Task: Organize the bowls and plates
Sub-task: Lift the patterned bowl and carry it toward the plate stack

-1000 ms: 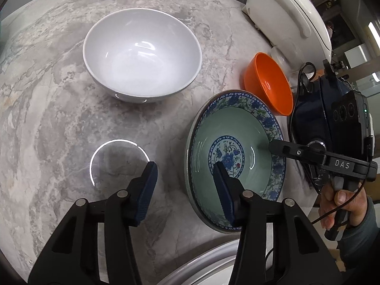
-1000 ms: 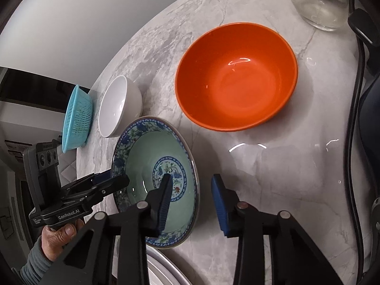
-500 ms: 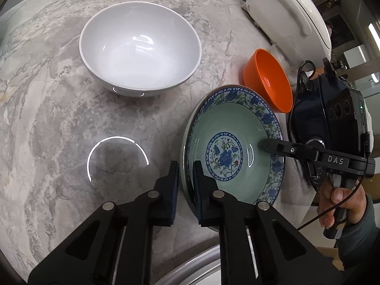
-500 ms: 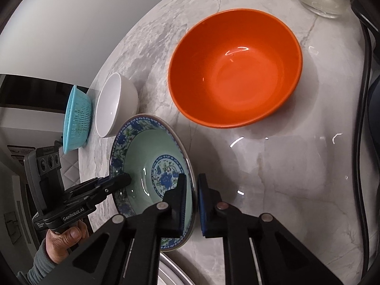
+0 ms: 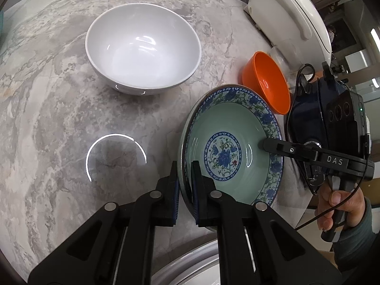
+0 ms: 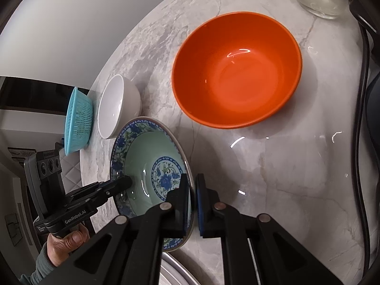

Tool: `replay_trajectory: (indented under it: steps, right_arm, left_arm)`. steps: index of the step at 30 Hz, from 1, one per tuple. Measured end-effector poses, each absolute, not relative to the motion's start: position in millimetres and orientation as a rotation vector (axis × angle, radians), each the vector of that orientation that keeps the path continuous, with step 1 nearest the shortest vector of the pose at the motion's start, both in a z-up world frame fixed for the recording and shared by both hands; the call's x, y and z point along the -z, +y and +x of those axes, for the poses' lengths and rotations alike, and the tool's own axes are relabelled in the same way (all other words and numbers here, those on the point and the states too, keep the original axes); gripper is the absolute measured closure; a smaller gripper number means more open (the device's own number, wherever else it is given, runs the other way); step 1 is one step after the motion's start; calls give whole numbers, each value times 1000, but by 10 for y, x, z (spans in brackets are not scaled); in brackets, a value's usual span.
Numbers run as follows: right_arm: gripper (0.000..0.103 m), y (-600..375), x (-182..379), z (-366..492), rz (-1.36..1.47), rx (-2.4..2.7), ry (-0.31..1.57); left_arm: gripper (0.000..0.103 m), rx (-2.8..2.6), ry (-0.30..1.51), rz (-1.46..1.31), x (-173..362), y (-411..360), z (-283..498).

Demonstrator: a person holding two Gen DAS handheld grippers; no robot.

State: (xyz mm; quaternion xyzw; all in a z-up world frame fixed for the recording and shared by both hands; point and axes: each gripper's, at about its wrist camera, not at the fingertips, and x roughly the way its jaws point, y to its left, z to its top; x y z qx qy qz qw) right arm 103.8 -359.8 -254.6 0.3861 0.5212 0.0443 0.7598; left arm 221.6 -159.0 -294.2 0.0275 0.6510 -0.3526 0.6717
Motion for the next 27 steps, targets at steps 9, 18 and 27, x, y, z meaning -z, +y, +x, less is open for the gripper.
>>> replay_trajectory:
  steps: [9, 18, 27]
  right_arm:
    - [95, -3405, 2363, 1127, 821, -128, 1129]
    - [95, -2682, 2164, 1444, 747, -238, 1146]
    - [94, -1643, 2223, 1834, 646, -360, 1210]
  left_arm:
    - [96, 758, 1448, 8, 2660, -1150, 2221]
    - [96, 634, 1406, -63, 2380, -110, 2212]
    - [96, 487, 1414, -147, 2459, 1031, 2139]
